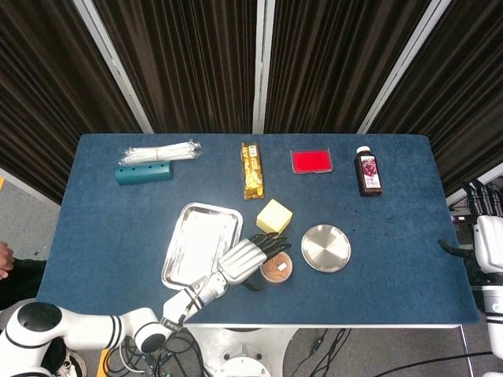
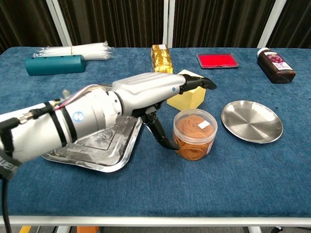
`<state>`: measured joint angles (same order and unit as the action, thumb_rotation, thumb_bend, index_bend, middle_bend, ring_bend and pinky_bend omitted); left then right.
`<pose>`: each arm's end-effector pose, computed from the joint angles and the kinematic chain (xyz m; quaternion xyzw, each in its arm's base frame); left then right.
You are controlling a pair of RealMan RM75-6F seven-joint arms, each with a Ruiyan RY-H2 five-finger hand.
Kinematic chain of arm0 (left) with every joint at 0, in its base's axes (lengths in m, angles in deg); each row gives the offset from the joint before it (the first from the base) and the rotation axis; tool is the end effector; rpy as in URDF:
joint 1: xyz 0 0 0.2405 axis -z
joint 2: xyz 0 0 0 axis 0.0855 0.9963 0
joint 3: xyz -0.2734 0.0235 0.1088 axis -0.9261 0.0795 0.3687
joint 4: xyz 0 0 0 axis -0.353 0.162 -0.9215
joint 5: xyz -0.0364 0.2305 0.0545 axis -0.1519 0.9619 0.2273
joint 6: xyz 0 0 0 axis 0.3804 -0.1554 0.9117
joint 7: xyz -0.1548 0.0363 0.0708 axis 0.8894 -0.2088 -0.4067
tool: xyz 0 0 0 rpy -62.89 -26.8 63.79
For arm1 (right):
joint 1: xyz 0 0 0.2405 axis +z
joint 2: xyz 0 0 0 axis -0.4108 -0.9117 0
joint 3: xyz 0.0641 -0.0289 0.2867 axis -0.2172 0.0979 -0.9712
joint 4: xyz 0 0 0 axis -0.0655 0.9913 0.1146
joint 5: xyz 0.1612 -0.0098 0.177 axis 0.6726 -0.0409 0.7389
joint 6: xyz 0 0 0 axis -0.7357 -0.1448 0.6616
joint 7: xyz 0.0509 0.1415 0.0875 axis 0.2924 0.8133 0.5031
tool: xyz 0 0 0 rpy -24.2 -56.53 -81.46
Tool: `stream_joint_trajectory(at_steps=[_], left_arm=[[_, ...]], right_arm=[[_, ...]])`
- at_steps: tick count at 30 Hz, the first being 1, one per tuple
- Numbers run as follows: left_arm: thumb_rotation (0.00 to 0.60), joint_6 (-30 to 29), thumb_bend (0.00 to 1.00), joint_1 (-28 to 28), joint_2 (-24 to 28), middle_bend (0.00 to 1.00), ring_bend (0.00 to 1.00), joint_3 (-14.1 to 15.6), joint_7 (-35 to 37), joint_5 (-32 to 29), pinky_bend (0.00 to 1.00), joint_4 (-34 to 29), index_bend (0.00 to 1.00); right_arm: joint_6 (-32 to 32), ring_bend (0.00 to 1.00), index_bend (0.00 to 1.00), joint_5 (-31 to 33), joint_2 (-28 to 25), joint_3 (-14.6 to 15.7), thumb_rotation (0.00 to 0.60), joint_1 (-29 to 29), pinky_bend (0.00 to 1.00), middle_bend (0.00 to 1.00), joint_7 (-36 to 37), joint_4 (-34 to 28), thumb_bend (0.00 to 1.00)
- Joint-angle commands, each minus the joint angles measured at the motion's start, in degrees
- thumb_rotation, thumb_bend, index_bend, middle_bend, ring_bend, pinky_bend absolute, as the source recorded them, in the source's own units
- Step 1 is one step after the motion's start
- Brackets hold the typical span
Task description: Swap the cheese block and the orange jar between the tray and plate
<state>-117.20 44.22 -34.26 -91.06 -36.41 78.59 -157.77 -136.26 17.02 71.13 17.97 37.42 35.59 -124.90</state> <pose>-0.0354 0.3249 -0.1458 -0.7968 -0.3390 -0.4609 0.1943 -0.3448 -0.2974 0.2111 0.5449 -0.3810 0.4024 0.6293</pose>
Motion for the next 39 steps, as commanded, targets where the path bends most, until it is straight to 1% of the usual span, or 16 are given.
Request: stream_joint_trajectory(at_steps=[1, 4, 7, 10, 13, 16, 18, 20, 24, 28, 34, 39], left_arm=[[0.600, -1.27, 0.03, -1.05, 3.43, 0.04, 0.00, -0.49, -1.91, -1.18, 0.17, -2.83, 0.07], [0.600, -3.60, 0.03, -2.52, 7.56, 0.05, 0.00, -2.30, -3.24, -3.30, 0.17, -5.29, 0.08], [0.600, -5.58, 0.03, -3.39, 10.46, 0.07, 0.00, -4.56, -4.04, -5.39, 0.17, -5.41, 0.09], [0.600, -5.74, 0.03, -3.06, 11.93, 0.07, 0.00, -6.93, -2.74, -7.21, 0.17, -3.35, 0.10], [0.600, -4.14, 0.03, -1.22, 11.09, 0.08, 0.00, -7.89, 0.40, -6.53, 0.17, 1.95, 0.10], [0.600, -2.31, 0.03, 0.93, 9.36, 0.09, 0.00, -7.30, 3.93, -3.91, 0.17, 6.49, 0.10], [0.600, -0.70, 0.03, 2.97, 8.41, 0.10, 0.00, -6.00, 6.46, -0.47, 0.17, 9.59, 0.10], [0.600, -0.94, 0.03, 4.66, 6.74, 0.10, 0.00, -5.17, 8.20, 2.65, 0.17, 12.78, 0.10], [0.600, 0.45, 0.03, 7.82, 3.75, 0.10, 0.00, -4.37, 13.31, 5.46, 0.17, 18.62, 0.10], [0.600, 1.70, 0.03, 11.02, 1.87, 0.10, 0.00, -3.06, 15.95, 8.43, 0.17, 23.31, 0.10], [0.600, 3.14, 0.04, 14.91, -1.81, 0.08, 0.00, -2.55, 18.67, 9.95, 0.17, 29.57, 0.10], [0.600, 7.74, 0.04, 19.53, -4.12, 0.08, 0.00, -2.03, 21.92, 10.36, 0.17, 34.79, 0.10]], right_arm=[[-0.08, 0.00, 0.00, -0.05, -0.09, -0.11, 0.600, -0.14, 0.00, 0.00, 0.00, -0.14, 0.00], [-0.22, 0.00, 0.00, -0.13, -0.16, -0.23, 0.600, -0.36, 0.00, 0.00, 0.20, 0.00, 0.00], [-0.27, 0.00, 0.00, -0.07, -0.15, -0.40, 0.600, -0.53, 0.00, 0.00, 0.58, 0.27, 0.00], [-0.44, 0.00, 0.00, -0.14, -0.07, -0.57, 0.600, -0.68, 0.00, 0.00, 0.81, 0.38, 0.00], [-0.61, 0.00, 0.00, -0.35, -0.07, -0.66, 0.600, -0.78, 0.00, 0.00, 0.56, 0.17, 0.00], [-0.68, 0.00, 0.00, -0.39, -0.07, -0.74, 0.600, -0.82, 0.00, 0.00, 0.18, -0.08, 0.00], [-0.64, 0.00, 0.00, -0.34, -0.07, -0.78, 0.600, -0.85, 0.00, 0.00, -0.15, -0.25, 0.00], [-0.58, 0.00, 0.00, -0.30, -0.13, -0.78, 0.600, -0.88, 0.00, 0.00, -0.51, -0.45, 0.00], [-0.55, 0.00, 0.00, -0.28, -0.19, -0.78, 0.600, -0.99, 0.00, 0.00, -0.98, -0.77, 0.00], [-0.27, 0.00, 0.00, 0.09, -0.03, -0.82, 0.600, -1.08, 0.00, 0.00, -1.04, -0.48, 0.00], [0.42, 0.00, 0.00, 0.56, 0.41, -0.82, 0.600, -1.13, 0.00, 0.00, -0.47, 0.45, 0.00], [0.55, 0.00, 0.00, 0.61, 0.66, -0.78, 0.600, -1.37, 0.00, 0.00, -0.03, 1.07, 0.00]])
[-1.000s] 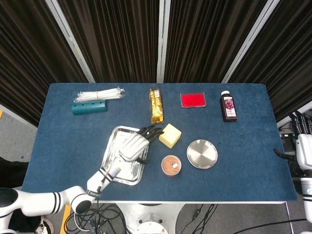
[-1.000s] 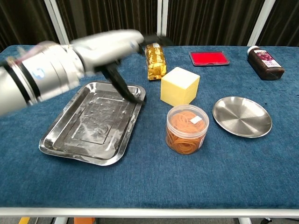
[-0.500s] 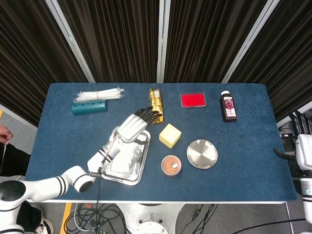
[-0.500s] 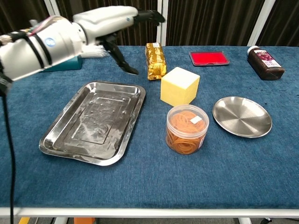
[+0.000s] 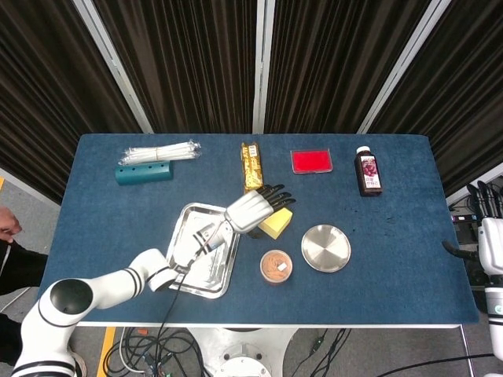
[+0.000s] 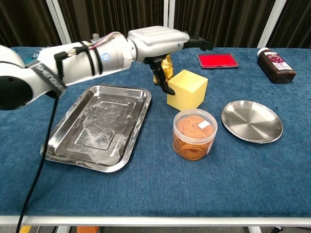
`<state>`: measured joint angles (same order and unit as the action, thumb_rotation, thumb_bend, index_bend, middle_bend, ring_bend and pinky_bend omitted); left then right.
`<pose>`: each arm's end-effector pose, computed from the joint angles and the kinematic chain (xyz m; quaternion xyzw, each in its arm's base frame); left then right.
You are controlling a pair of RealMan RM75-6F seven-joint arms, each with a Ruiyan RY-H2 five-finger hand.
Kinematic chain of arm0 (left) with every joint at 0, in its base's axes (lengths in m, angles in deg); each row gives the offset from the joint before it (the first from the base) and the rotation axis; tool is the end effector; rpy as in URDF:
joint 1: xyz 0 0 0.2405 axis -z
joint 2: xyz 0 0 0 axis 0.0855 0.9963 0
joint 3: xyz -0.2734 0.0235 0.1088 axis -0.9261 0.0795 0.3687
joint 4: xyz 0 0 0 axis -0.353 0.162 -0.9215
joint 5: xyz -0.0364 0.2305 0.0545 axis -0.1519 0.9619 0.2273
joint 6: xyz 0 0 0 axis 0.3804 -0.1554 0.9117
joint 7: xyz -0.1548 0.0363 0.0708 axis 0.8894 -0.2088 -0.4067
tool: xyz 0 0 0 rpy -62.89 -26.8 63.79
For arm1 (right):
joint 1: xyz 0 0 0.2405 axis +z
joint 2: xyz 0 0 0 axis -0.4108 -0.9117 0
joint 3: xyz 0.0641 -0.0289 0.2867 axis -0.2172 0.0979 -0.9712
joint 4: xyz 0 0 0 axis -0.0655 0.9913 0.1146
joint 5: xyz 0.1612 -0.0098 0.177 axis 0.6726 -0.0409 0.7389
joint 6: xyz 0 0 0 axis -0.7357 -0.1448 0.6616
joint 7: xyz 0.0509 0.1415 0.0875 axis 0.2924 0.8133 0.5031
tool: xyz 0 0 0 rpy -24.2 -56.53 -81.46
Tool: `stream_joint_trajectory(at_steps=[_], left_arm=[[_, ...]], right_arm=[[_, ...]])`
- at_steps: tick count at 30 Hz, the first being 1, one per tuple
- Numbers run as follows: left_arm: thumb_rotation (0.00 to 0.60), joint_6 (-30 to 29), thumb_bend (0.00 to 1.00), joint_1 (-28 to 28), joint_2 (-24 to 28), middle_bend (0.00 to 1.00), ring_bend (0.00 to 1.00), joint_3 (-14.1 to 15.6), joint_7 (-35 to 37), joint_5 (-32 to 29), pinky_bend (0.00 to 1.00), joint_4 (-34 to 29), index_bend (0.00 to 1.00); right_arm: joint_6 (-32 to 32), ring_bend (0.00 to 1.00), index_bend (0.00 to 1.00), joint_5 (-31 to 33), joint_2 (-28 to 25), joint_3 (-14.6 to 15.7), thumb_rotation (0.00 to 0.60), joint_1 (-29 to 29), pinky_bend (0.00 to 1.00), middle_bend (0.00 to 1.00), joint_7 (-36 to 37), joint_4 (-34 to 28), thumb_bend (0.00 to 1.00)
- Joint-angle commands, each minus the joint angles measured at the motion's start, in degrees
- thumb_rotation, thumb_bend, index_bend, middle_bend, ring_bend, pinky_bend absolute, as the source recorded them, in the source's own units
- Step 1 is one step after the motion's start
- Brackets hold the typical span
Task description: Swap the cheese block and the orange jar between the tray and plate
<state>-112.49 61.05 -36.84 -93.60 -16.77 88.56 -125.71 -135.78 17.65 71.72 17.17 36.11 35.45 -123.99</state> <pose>-0.0064 0.4607 -0.1394 -0.8339 -0.2078 -0.4476 0.2470 -0.3547 -0.2929 0.2116 0.5356 -0.3870 0.3944 0.6386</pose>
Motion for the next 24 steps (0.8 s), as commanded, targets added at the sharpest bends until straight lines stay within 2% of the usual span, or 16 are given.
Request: stream_joint_trajectory(at_steps=[1, 6, 9, 16, 19, 24], left_arm=[[0.600, 4.14, 0.04, 3.49, -1.75, 0.08, 0.00, 0.73, 3.07, 0.43, 0.17, 3.46, 0.10], [0.600, 8.57, 0.04, 7.18, -3.04, 0.08, 0.00, 2.65, 6.97, 1.46, 0.18, 7.58, 0.11], [0.600, 9.28, 0.04, 8.40, -3.90, 0.11, 0.00, 3.47, 8.74, 1.96, 0.18, 9.88, 0.13], [0.600, 7.59, 0.13, 8.99, -5.20, 0.26, 0.01, 4.69, 11.11, 2.22, 0.21, 13.26, 0.29], [0.600, 6.04, 0.17, 8.61, -5.85, 0.35, 0.05, 4.78, 11.15, 1.96, 0.24, 14.42, 0.37], [0.600, 3.46, 0.22, 7.96, -5.63, 0.41, 0.09, 4.70, 10.84, 1.60, 0.25, 14.55, 0.42]], right_arm=[[0.08, 0.00, 0.00, -0.06, 0.11, 0.04, 0.600, -0.08, 0.00, 0.00, 0.15, 0.23, 0.00], [0.24, 0.00, 0.00, -0.15, 0.41, 0.03, 0.600, -0.15, 0.00, 0.00, 0.53, 0.90, 0.00], [0.52, 0.00, 0.00, -0.11, 0.59, 0.02, 0.600, -0.12, 0.00, 0.00, 0.81, 1.30, 0.00], [1.31, 0.00, 0.00, 0.00, 1.08, 0.10, 0.600, -0.02, 0.00, 0.00, 1.24, 2.26, 0.00], [1.35, 0.00, 0.00, -0.06, 1.31, 0.09, 0.600, -0.01, 0.00, 0.00, 1.30, 2.41, 0.00], [1.39, 0.00, 0.00, -0.09, 1.31, -0.09, 0.600, 0.08, 0.00, 0.00, 1.15, 2.30, 0.00]])
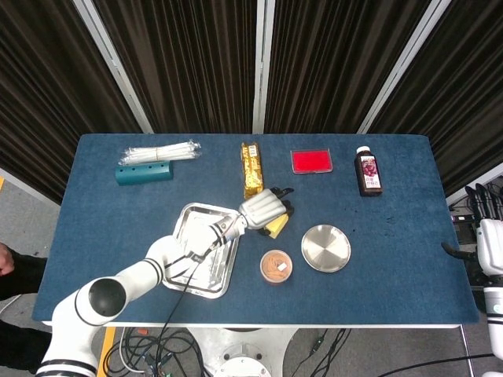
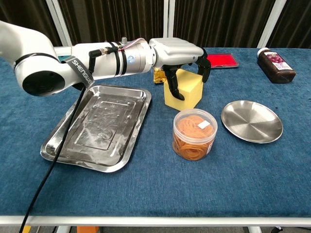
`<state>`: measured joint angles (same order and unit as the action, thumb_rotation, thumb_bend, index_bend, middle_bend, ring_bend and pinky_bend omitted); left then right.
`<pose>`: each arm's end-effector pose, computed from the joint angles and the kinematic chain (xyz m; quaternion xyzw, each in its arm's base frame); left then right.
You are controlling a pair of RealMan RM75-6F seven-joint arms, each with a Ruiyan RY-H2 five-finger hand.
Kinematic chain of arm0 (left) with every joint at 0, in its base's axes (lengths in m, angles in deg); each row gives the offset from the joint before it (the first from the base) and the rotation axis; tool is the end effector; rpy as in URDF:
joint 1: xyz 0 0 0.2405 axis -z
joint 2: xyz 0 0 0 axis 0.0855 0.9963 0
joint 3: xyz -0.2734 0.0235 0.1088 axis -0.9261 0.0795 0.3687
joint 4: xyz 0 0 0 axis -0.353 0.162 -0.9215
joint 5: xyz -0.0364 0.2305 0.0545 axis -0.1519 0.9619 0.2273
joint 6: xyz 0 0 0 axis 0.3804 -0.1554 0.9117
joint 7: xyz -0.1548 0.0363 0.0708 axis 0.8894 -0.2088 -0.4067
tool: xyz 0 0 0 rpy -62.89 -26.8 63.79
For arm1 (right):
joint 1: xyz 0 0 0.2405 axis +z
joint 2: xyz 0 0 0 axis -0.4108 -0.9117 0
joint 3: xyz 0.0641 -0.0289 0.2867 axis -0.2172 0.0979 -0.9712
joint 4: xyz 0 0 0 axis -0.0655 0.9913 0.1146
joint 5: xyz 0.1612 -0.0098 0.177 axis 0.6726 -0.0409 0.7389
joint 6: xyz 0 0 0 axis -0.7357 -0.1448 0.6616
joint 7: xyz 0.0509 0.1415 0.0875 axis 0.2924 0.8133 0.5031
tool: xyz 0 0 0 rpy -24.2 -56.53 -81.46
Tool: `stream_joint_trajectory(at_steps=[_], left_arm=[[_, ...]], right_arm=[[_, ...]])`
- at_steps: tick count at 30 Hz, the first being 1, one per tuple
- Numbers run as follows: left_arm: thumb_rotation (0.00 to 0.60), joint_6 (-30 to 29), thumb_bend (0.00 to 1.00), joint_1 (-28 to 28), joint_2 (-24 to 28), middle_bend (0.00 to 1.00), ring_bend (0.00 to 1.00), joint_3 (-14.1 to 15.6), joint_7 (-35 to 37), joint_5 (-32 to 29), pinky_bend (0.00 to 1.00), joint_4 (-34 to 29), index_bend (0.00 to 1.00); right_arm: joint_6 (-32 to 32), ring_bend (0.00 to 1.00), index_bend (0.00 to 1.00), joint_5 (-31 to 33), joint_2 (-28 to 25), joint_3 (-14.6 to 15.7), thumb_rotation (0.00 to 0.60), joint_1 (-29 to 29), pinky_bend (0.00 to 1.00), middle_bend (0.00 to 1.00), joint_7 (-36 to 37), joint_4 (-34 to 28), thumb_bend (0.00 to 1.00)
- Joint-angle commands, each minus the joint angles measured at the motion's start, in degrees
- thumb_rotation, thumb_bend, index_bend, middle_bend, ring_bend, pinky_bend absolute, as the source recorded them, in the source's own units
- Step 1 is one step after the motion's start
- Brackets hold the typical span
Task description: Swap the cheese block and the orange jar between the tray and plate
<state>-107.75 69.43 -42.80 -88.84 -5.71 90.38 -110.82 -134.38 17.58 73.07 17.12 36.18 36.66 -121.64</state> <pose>0.0134 0.4846 -0.1706 -0.8642 -0.1929 -0.4009 0.2351 -0.3638 -0.2953 0.2055 0.5358 -0.3952 0.3905 0.6358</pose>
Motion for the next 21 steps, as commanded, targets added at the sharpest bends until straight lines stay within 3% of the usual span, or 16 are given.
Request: stream_joint_trajectory(at_steps=[1, 6, 15, 21], left_arm=[[0.600, -1.99, 0.22, -0.65, 0.84, 0.42, 0.10, -0.17, -0.42, -0.29, 0.25, -1.05, 0.43], [0.600, -6.27, 0.22, -3.65, 7.21, 0.43, 0.11, -0.94, -5.29, -1.53, 0.26, -10.00, 0.43], [0.600, -4.91, 0.22, -13.75, 25.15, 0.43, 0.15, -0.20, -23.86, -13.02, 0.29, -36.30, 0.44], [0.600, -4.12, 0.22, -17.92, 29.36, 0.43, 0.15, 1.95, -32.08, -20.21, 0.29, -44.24, 0.44]], right_arm=[[-0.03, 0.00, 0.00, -0.03, -0.08, -0.08, 0.600, 0.02, 0.00, 0.00, -0.11, -0.12, 0.00], [-0.20, 0.00, 0.00, -0.09, -0.43, -0.37, 0.600, 0.11, 0.00, 0.00, -0.50, -0.66, 0.00], [0.89, 0.00, 0.00, -0.21, 0.25, -0.30, 0.600, 0.99, 0.00, 0.00, -1.77, -1.08, 0.00], [0.96, 0.00, 0.00, -0.60, 0.77, -0.27, 0.600, 1.56, 0.00, 0.00, -3.27, -1.86, 0.00]])
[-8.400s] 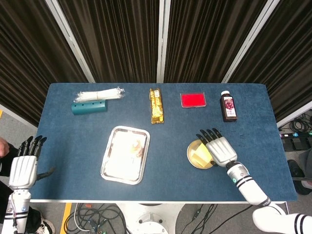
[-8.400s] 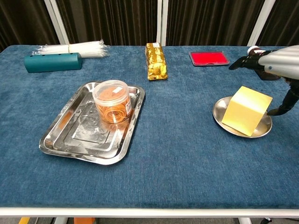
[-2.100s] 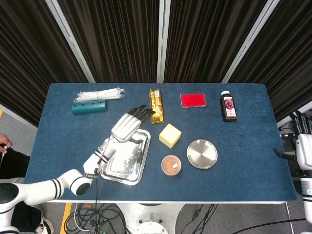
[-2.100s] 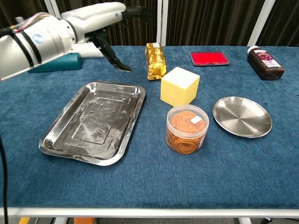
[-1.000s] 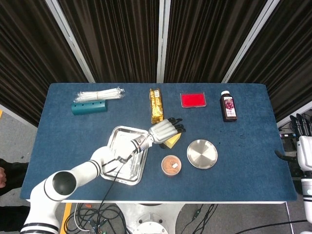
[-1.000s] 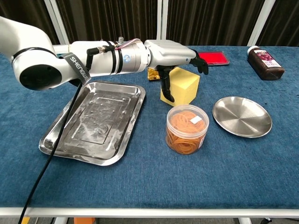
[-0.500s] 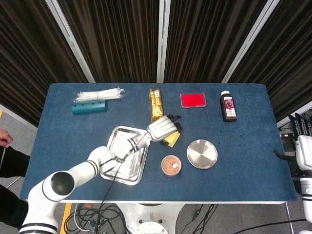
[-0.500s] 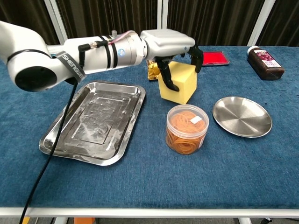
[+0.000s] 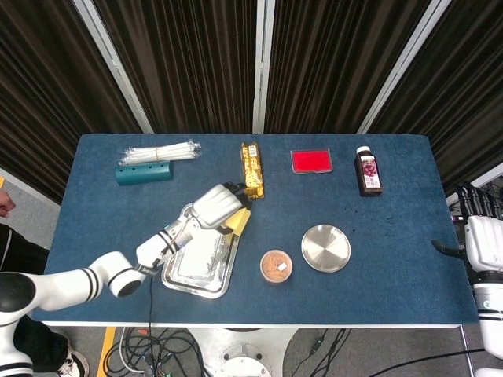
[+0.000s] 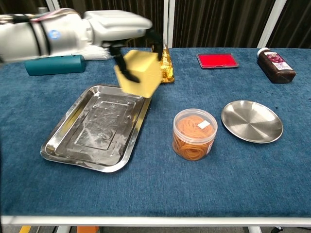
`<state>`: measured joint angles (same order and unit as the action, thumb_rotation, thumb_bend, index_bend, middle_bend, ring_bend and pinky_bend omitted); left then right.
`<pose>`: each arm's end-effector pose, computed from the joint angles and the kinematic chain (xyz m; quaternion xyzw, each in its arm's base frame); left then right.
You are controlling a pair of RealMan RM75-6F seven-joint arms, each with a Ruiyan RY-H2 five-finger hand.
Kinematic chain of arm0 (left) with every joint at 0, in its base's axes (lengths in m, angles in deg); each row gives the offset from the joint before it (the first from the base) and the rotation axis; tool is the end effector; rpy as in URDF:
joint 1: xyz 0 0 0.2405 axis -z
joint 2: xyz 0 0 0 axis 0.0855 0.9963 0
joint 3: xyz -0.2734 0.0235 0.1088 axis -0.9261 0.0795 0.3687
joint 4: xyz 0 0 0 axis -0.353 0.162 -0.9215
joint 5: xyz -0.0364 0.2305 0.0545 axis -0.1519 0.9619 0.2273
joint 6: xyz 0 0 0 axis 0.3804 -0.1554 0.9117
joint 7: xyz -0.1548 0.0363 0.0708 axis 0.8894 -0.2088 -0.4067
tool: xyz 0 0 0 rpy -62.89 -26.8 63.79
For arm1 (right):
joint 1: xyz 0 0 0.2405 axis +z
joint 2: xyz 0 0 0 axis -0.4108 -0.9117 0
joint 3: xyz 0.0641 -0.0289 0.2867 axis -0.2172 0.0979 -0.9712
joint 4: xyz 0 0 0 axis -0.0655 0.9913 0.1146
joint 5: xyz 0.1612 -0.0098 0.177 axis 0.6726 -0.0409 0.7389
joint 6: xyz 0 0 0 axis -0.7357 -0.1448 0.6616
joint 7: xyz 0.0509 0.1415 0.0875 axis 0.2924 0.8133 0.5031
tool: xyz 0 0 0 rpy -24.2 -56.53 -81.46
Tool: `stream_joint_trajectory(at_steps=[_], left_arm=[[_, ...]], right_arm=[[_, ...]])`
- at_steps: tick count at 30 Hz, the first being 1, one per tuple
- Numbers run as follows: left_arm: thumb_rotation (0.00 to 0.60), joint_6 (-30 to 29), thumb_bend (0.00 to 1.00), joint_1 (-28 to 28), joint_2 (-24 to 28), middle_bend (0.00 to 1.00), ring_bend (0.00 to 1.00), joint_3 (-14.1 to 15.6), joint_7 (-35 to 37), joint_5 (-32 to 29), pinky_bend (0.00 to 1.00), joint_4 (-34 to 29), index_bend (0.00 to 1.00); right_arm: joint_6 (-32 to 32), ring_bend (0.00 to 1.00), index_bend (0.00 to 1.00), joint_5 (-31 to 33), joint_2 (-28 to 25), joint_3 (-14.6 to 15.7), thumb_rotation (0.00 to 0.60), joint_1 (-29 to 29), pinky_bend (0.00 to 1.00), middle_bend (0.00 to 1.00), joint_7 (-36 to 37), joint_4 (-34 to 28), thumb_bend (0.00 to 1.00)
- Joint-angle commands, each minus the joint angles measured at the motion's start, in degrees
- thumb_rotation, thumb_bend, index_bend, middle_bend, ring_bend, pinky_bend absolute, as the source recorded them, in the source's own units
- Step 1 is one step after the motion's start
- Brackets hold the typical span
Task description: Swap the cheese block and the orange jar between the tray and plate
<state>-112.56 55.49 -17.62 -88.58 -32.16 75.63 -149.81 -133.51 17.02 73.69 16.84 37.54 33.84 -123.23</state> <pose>-0.0683 0.4475 -0.0567 -0.8415 -0.2218 -0.3861 0.3060 -0.3489 -0.3039 0.1939 0.5529 -0.3888 0.3905 0.6250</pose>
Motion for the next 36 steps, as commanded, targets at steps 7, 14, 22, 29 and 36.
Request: stream_joint_trajectory(at_steps=[7, 14, 22, 29, 36], left_arm=[[0.600, -0.02, 0.21, -6.20, 3.64, 0.41, 0.15, 2.87, -9.38, -8.33, 0.28, -6.92, 0.41], [0.600, -1.49, 0.14, -8.21, 3.50, 0.21, 0.08, 3.15, -10.03, -8.62, 0.27, -8.16, 0.22], [0.600, -3.05, 0.00, -9.19, 5.22, 0.03, 0.00, 2.04, -9.92, -7.33, 0.20, -10.88, 0.05], [0.600, -9.73, 0.00, -13.86, 12.47, 0.03, 0.00, 2.22, -16.10, -12.26, 0.20, -19.95, 0.05], [0.600, -26.97, 0.00, -26.15, 15.94, 0.03, 0.00, 6.15, -16.31, -9.02, 0.20, -25.62, 0.06]], right_arm=[[0.36, 0.00, 0.00, 0.17, 0.57, -0.03, 0.600, 0.72, 0.00, 0.00, -1.89, -1.09, 0.00], [0.85, 0.00, 0.00, 0.21, 0.78, 0.12, 0.600, 1.18, 0.00, 0.00, -2.87, -1.62, 0.01], [0.96, 0.00, 0.00, 0.31, 1.24, 0.29, 0.600, 1.29, 0.00, 0.00, -3.04, -1.67, 0.01], [1.56, 0.00, 0.00, -0.89, 0.67, 0.44, 0.600, 2.12, 0.00, 0.00, -3.99, -3.03, 0.01], [6.07, 0.00, 0.00, -4.21, -0.52, 1.66, 0.600, 5.05, 0.00, 0.00, -5.06, -8.34, 0.01]])
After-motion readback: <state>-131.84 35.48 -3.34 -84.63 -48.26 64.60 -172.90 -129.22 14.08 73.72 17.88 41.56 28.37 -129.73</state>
